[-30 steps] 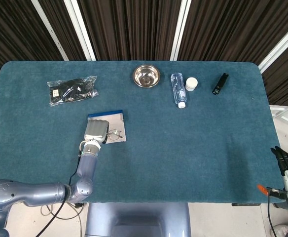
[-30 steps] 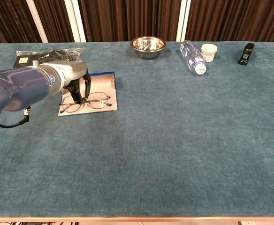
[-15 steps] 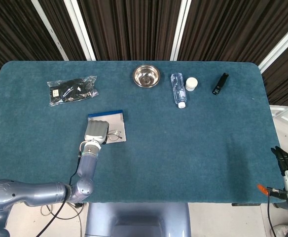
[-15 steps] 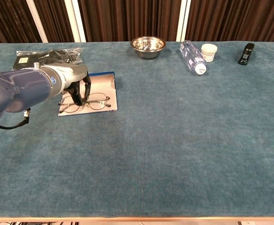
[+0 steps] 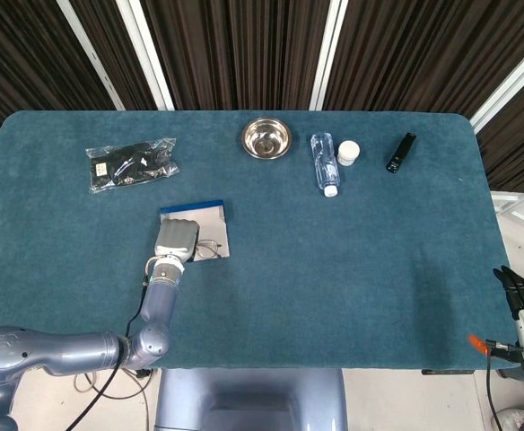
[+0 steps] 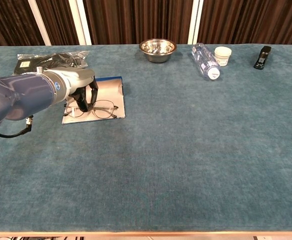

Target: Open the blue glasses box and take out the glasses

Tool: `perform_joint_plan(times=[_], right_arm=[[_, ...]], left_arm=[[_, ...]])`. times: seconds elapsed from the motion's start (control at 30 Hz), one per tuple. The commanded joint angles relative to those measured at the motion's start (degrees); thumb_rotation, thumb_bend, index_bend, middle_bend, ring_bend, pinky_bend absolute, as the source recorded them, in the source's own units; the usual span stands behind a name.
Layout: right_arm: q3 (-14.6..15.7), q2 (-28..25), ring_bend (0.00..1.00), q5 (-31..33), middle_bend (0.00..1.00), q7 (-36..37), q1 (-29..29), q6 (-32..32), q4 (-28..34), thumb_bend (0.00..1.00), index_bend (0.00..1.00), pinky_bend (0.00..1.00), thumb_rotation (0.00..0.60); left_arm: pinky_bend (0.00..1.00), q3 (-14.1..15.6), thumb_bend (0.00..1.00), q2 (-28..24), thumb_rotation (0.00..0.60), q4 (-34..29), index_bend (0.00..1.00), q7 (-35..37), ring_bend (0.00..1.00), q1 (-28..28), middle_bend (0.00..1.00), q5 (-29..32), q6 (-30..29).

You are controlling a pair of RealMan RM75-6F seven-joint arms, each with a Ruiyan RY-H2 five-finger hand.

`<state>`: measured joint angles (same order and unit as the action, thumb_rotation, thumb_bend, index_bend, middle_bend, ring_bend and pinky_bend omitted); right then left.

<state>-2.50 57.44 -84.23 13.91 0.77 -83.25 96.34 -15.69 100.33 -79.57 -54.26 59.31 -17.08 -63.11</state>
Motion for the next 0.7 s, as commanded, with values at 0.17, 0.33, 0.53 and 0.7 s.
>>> perform_joint_plan(times=[0.17,0.33,0.53,0.7], right_arm=[[0.0,0.0,0.0,0.0,0.0,-0.1,0.0,0.0,0.0,0.2,0.0,0.2,0.6],[0.0,0.1,0.0,-0.1,0.0,-0.1,0.0,-0.1,-0.1,0.2,0.0,0.2,0.6],[0.0,0.1,0.0,-0.2,0.0,-0.3,0.0,-0.2,-0.1,0.2,0.0,0.2,0.6],[0.0,0.2,0.0,-0.2,0.0,-0.3,0.0,-0.2,-0.2,0.2,0.0,0.2,0.6]], left_arm=[[1.0,0.0,0.46,-1.1,0.6,-2.7,0.57,0.0,1.0,-0.2,1.0,-0.7,-0.8],[1.0,0.2,0.46,-3.0,0.6,-7.3,0.57,-0.2,1.0,-0.8,1.0,-0.6,-1.9],[1.0,-0.4,0.46,-5.2,0.6,-13.3,0.57,0.1,1.0,-1.4,1.0,1.8,-2.9],[1.0,-0.4,0.46,-6.8,0.6,-17.6,0.57,0.3,1.0,-1.6,1.0,2.9,-3.8]])
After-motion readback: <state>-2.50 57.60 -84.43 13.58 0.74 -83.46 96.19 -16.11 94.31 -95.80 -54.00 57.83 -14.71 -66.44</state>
